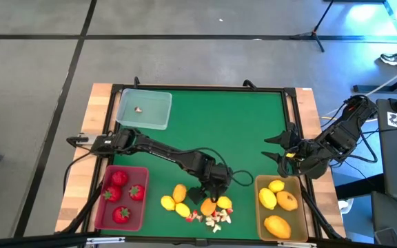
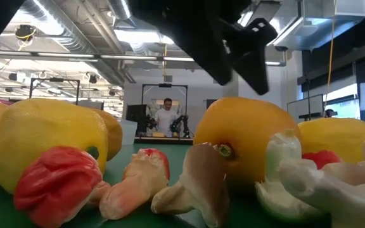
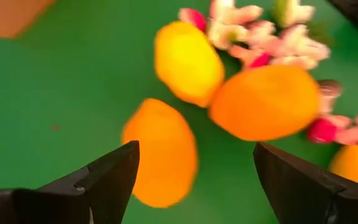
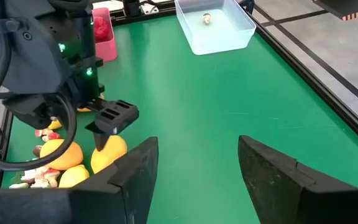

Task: Sort produce into baskets
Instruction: Put the yellow lemon into the orange bin

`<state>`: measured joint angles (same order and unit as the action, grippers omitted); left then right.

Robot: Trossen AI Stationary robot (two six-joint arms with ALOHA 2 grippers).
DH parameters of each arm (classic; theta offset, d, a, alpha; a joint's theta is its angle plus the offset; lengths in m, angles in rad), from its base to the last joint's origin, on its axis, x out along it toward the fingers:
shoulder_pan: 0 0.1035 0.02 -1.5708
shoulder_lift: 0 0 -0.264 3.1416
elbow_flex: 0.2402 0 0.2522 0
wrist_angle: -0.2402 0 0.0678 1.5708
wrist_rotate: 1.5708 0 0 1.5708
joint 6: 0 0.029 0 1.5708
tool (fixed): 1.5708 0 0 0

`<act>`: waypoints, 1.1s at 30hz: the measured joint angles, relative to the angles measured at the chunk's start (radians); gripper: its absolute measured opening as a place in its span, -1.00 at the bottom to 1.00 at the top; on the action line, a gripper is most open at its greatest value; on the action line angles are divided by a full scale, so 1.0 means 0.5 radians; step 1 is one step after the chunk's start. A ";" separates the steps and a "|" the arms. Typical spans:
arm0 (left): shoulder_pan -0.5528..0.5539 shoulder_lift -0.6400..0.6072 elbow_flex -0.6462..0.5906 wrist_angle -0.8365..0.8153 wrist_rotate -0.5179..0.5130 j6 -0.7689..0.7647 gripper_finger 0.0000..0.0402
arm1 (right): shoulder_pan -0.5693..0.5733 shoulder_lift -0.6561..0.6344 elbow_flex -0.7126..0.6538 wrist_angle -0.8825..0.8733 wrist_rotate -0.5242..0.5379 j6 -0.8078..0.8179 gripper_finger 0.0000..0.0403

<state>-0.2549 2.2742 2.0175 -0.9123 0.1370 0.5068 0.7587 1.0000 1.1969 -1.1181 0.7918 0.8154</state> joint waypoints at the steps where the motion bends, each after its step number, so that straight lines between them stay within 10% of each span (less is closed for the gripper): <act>1: 0.000 0.000 -0.017 0.043 -0.034 0.016 0.57 | 0.001 0.000 0.000 0.000 0.000 0.000 0.10; 33: 0.052 0.185 -0.033 0.157 -0.013 0.050 0.57 | 0.000 -0.001 0.001 -0.002 0.000 0.003 0.10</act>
<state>-0.2291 2.3669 2.0010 -0.8337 0.1307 0.5320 0.7588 0.9997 1.1973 -1.1191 0.7918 0.8169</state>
